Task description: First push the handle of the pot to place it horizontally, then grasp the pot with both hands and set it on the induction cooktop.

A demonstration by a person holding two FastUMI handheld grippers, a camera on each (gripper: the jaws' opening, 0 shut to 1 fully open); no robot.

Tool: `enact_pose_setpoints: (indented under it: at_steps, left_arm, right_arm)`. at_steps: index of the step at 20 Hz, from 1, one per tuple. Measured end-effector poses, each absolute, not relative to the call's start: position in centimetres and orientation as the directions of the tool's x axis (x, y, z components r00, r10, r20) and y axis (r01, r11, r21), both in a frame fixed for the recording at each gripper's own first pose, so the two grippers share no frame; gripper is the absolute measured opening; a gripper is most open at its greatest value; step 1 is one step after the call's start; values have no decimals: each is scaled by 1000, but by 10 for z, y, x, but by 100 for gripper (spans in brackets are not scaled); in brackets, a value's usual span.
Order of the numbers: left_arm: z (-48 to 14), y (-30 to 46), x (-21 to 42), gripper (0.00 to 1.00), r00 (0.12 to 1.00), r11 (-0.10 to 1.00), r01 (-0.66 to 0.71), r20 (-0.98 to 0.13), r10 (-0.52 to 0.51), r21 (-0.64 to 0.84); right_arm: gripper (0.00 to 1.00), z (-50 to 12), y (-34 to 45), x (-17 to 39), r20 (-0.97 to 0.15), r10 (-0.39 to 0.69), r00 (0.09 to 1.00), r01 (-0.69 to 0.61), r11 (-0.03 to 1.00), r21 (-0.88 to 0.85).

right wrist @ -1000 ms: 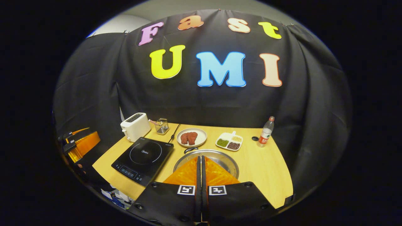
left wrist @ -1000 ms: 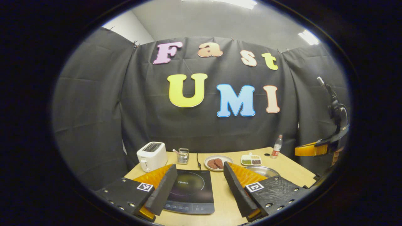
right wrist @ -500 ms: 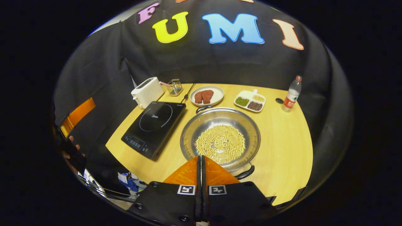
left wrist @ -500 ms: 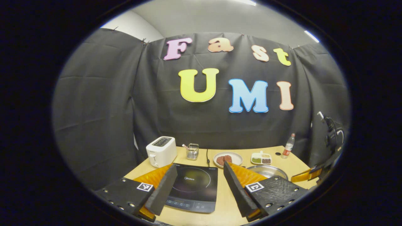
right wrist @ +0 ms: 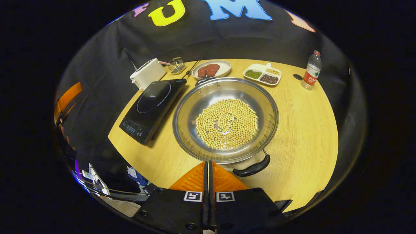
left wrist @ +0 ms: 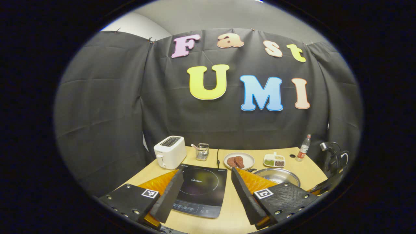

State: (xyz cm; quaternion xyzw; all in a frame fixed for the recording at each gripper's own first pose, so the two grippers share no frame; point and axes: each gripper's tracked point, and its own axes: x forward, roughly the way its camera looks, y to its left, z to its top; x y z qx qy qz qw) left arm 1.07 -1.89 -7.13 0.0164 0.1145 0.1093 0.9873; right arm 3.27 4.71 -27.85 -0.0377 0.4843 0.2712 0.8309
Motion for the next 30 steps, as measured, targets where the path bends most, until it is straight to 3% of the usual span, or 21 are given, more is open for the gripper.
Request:
enact_pose_setpoints:
  at_steps: [15,17,30]
  left_arm:
    - [-71,-32,12,87,937,966,-236,-240,254,102]
    - [-70,-32,13,90,939,967,-232,-236,250,101]
    - [-70,-38,20,87,947,975,-200,-236,218,100]
  right_arm:
    - [2,-334,38,40,-882,359,307,-480,858,182]
    - [2,-335,36,41,-882,353,313,-477,861,175]
    - [2,-332,-10,72,-885,262,385,-414,906,88]
